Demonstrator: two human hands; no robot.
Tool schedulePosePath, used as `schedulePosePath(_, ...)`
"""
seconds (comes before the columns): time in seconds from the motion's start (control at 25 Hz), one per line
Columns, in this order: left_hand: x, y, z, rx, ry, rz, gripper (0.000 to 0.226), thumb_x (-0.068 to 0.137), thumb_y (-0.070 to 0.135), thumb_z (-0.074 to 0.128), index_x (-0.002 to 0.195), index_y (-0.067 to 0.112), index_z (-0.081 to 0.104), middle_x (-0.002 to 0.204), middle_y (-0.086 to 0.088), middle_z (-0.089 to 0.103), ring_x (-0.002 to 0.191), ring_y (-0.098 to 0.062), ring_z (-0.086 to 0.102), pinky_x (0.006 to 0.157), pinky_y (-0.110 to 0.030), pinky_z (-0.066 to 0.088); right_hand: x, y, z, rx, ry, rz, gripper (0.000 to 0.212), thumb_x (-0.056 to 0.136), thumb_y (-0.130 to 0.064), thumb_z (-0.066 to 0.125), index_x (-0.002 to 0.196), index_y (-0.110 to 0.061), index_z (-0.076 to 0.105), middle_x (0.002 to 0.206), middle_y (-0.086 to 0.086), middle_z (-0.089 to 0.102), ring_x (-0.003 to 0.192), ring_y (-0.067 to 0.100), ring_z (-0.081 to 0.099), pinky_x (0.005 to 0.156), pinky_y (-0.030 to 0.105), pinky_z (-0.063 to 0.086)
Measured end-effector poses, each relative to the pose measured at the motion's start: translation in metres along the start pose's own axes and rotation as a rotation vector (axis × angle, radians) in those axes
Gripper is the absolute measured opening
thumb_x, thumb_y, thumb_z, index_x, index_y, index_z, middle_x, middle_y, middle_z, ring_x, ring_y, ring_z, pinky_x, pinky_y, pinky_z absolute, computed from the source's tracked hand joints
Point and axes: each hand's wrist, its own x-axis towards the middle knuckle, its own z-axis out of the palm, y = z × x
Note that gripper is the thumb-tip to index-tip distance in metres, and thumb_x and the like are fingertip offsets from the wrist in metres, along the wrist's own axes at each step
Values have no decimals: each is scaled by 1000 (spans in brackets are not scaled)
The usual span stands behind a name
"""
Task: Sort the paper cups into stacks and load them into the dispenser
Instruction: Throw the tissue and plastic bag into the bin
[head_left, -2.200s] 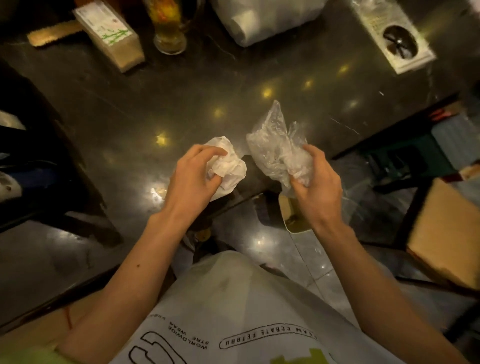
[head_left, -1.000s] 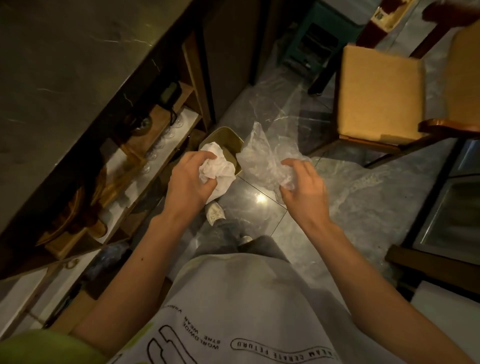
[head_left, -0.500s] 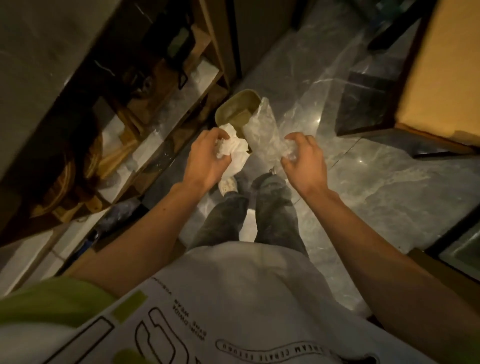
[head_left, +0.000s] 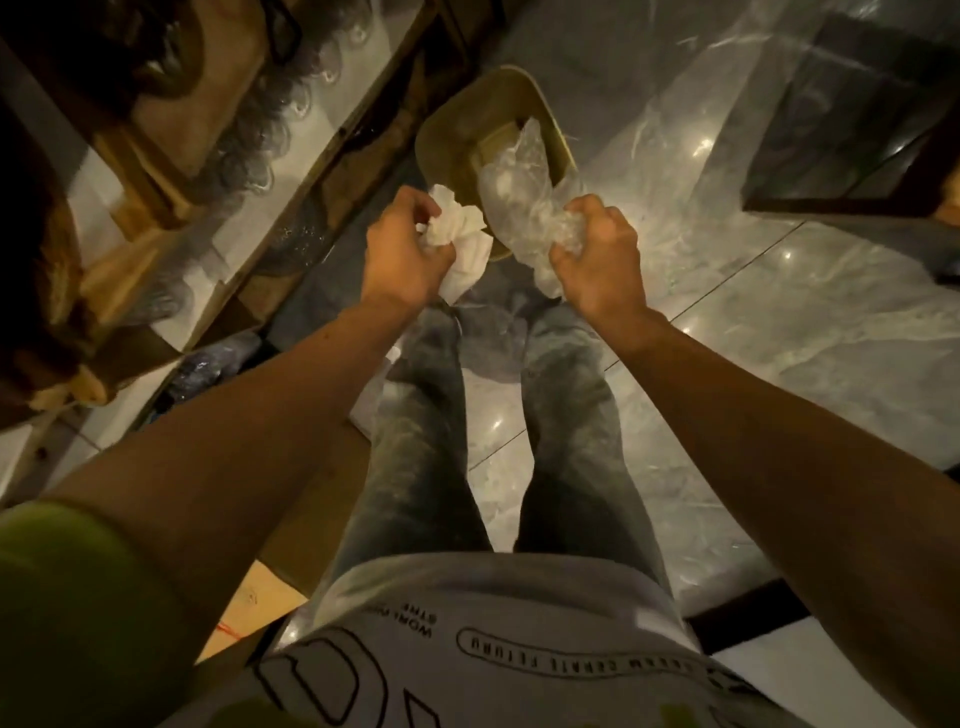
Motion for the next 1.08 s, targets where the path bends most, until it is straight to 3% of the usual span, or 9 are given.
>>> schedulePosePath(0.16, 48, -19, 18, 27, -28, 7, 36, 79, 18, 72, 110, 7, 56, 109, -5, 62, 95, -14, 57, 84, -24, 48, 40, 6, 28, -11, -32, 57, 49, 93, -27, 65, 137, -12, 46, 134, 14, 51, 124, 31, 52, 104, 36, 41)
schedulePosePath(0.28, 87, -37, 35, 49, -33, 26, 37, 80, 18, 71, 112, 7, 57, 112, -6, 64, 99, -15, 59, 84, -21, 46, 72, 13, 56, -31, -59, 124, 55, 95, -32, 61, 143, -15, 38, 143, 12, 45, 131, 31, 46, 109, 39, 36)
schedulePosePath(0.44, 129, -63, 66, 44, -85, -29, 40, 85, 14, 64, 124, 11, 55, 127, -8, 60, 119, -21, 56, 100, -24, 43, 109, 28, 94, -53, -43, 145, 63, 94, -38, 61, 147, -17, 33, 144, 11, 45, 131, 30, 46, 109, 40, 36)
schedulePosePath(0.56, 152, -80, 91, 90, -91, -25, 41, 87, 10, 56, 127, 10, 50, 133, -9, 53, 121, -21, 51, 87, -14, 34, 133, 41, 115, -23, -6, 148, 64, 93, -34, 63, 147, -18, 32, 143, 11, 45, 130, 30, 47, 107, 40, 38)
schedulePosePath(0.64, 167, -90, 105, 77, -71, -18, 41, 83, 8, 57, 124, 9, 50, 131, -10, 50, 117, -22, 51, 81, -14, 32, 146, 51, 126, -20, 32, 113, 64, 91, -31, 65, 145, -15, 34, 143, 13, 44, 130, 31, 46, 106, 39, 39)
schedulePosePath(0.84, 200, -100, 123, 111, -10, -54, 40, 83, 13, 67, 120, 12, 53, 131, -8, 50, 116, -20, 53, 83, -20, 42, 168, 64, 146, 15, 56, 89, 65, 90, -31, 64, 143, -8, 34, 145, 19, 36, 132, 33, 38, 107, 38, 36)
schedulePosePath(1.08, 217, -105, 134, 163, 23, -6, 48, 83, 19, 69, 126, 10, 48, 137, -11, 43, 121, -23, 49, 81, -15, 35, 180, 60, 157, 138, 60, 173, 79, 89, -31, 67, 151, -12, 21, 150, 16, 31, 136, 30, 36, 107, 34, 32)
